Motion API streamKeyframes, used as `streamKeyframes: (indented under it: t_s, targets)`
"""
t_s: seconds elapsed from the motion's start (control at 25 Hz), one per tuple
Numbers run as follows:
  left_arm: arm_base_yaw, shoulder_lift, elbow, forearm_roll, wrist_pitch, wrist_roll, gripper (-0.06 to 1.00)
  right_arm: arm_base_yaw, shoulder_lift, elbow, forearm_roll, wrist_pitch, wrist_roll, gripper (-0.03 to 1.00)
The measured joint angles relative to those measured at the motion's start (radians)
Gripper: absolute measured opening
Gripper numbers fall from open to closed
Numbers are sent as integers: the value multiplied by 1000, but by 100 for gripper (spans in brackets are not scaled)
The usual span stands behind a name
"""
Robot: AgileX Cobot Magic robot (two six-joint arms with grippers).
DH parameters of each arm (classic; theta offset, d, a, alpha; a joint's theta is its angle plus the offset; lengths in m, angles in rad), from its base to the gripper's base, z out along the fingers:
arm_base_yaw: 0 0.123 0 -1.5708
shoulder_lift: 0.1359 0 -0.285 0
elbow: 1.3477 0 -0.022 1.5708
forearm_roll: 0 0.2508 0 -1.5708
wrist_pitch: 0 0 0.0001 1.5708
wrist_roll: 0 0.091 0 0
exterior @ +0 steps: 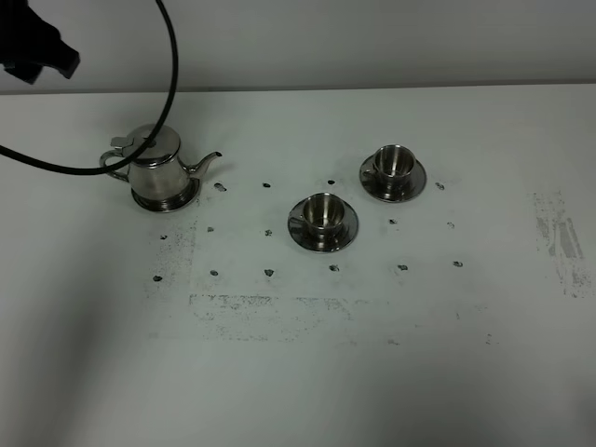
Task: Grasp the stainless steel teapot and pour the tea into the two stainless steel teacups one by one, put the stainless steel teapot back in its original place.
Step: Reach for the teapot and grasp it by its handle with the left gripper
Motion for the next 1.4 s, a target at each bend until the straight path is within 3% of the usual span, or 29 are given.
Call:
streamKeyframes:
  t_s: [0.12, 0.28, 0.4, 0.56, 0.88, 1.08, 1.4]
  targets:
    - [2, -5, 19, 40, 12, -20, 61, 0, 0, 0, 0, 0, 0, 46]
    - [8, -80, 198, 43, -33, -27, 61, 0, 0, 0, 0, 0, 1, 46]
    - [40, -157, 322, 77, -168, -14, 61, 0, 0, 0, 0, 0, 1, 46]
    - [97, -204, 410, 76, -440, -19, 61, 0, 0, 0, 0, 0, 1, 46]
    - [141, -58, 438, 32, -661, 10, 61, 0, 0, 0, 0, 0, 1, 46]
    - [145, 54, 431, 25, -717, 25, 61, 0, 0, 0, 0, 0, 1, 46]
    - [174, 163, 419, 10, -917, -57, 61, 0, 0, 0, 0, 0, 1, 46]
